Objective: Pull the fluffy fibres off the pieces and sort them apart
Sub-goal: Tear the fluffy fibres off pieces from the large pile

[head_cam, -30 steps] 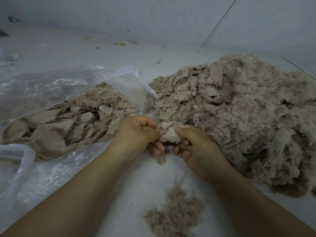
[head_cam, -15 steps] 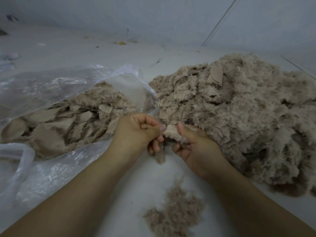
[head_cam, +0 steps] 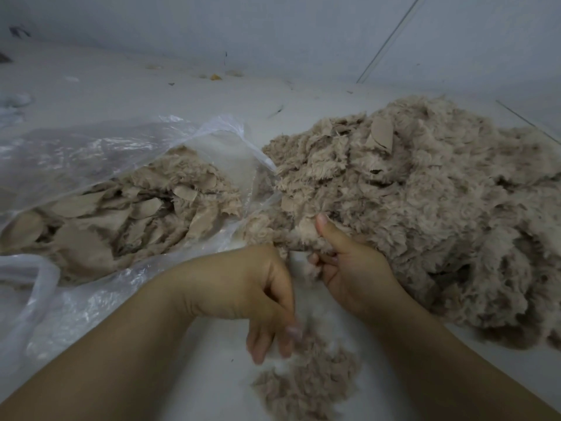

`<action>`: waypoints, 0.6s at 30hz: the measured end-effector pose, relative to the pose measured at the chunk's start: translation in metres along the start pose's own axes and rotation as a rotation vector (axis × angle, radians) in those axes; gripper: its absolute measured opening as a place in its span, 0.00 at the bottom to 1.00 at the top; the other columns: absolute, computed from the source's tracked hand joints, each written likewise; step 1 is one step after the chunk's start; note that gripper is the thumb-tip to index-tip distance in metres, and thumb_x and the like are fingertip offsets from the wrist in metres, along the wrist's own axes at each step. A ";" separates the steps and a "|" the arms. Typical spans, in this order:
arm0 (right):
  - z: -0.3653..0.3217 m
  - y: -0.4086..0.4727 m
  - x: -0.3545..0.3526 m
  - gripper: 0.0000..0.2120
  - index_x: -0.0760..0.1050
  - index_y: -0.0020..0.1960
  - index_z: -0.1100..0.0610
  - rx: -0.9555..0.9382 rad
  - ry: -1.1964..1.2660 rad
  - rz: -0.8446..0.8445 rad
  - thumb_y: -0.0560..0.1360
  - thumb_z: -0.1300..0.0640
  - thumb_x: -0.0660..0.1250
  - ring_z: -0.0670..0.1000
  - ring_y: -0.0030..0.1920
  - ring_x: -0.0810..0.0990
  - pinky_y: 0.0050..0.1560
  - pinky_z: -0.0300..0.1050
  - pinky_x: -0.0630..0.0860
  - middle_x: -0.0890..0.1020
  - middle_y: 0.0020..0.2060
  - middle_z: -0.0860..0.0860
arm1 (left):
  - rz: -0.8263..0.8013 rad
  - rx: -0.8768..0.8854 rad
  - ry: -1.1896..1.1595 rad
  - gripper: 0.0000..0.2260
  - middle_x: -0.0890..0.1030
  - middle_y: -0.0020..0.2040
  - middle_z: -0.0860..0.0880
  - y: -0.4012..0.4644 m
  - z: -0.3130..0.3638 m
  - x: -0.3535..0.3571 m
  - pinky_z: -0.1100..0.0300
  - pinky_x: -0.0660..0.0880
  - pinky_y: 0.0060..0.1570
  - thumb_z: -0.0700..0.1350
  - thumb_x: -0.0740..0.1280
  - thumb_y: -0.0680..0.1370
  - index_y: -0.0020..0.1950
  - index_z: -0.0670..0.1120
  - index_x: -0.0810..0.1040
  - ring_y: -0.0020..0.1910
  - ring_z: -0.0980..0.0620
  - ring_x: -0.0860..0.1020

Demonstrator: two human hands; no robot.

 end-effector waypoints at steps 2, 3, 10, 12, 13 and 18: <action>0.002 0.000 0.001 0.09 0.87 0.45 0.55 0.025 0.041 -0.011 0.72 0.50 0.72 0.45 0.33 0.79 0.31 0.37 0.76 0.86 0.45 0.52 | -0.015 -0.055 0.057 0.07 0.84 0.34 0.48 0.002 -0.003 0.005 0.56 0.80 0.34 0.42 0.72 0.75 0.41 0.39 0.84 0.28 0.49 0.81; 0.003 0.001 0.000 0.11 0.86 0.46 0.57 0.027 0.040 -0.016 0.72 0.50 0.72 0.48 0.36 0.81 0.34 0.40 0.79 0.86 0.45 0.53 | 0.081 -0.065 0.076 0.08 0.83 0.31 0.45 0.004 -0.003 -0.001 0.58 0.78 0.31 0.44 0.73 0.75 0.39 0.40 0.83 0.26 0.49 0.80; -0.001 0.001 0.004 0.14 0.83 0.50 0.62 -0.026 0.002 -0.043 0.74 0.52 0.69 0.49 0.36 0.80 0.37 0.39 0.76 0.84 0.44 0.57 | 0.957 0.026 -0.154 0.12 0.75 0.24 0.43 -0.007 -0.006 -0.055 0.68 0.62 0.17 0.43 0.75 0.72 0.44 0.37 0.76 0.14 0.52 0.69; -0.001 0.000 0.004 0.14 0.82 0.52 0.65 -0.038 -0.011 -0.054 0.77 0.54 0.67 0.51 0.38 0.79 0.38 0.40 0.75 0.83 0.45 0.59 | 0.927 0.038 -0.109 0.10 0.77 0.24 0.40 -0.002 -0.006 -0.050 0.68 0.64 0.17 0.39 0.73 0.74 0.44 0.32 0.77 0.15 0.51 0.70; -0.002 0.001 0.004 0.14 0.82 0.52 0.65 -0.052 -0.022 -0.062 0.78 0.54 0.66 0.53 0.40 0.80 0.40 0.42 0.77 0.83 0.46 0.60 | 0.911 0.041 -0.078 0.10 0.77 0.24 0.39 0.000 -0.006 -0.047 0.67 0.65 0.18 0.38 0.73 0.75 0.42 0.31 0.77 0.15 0.51 0.71; -0.005 0.000 0.005 0.15 0.84 0.47 0.62 -0.074 -0.074 -0.057 0.74 0.50 0.67 0.55 0.41 0.84 0.43 0.47 0.82 0.85 0.43 0.59 | 0.671 0.035 -0.025 0.07 0.77 0.24 0.44 0.006 -0.003 -0.035 0.66 0.67 0.19 0.39 0.74 0.73 0.35 0.43 0.82 0.16 0.53 0.71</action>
Point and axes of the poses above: each hand's wrist, its own y-axis towards the middle knuckle, its own x-axis out of the palm, z = x × y, the point moved 8 cm from there along y, towards the middle knuckle
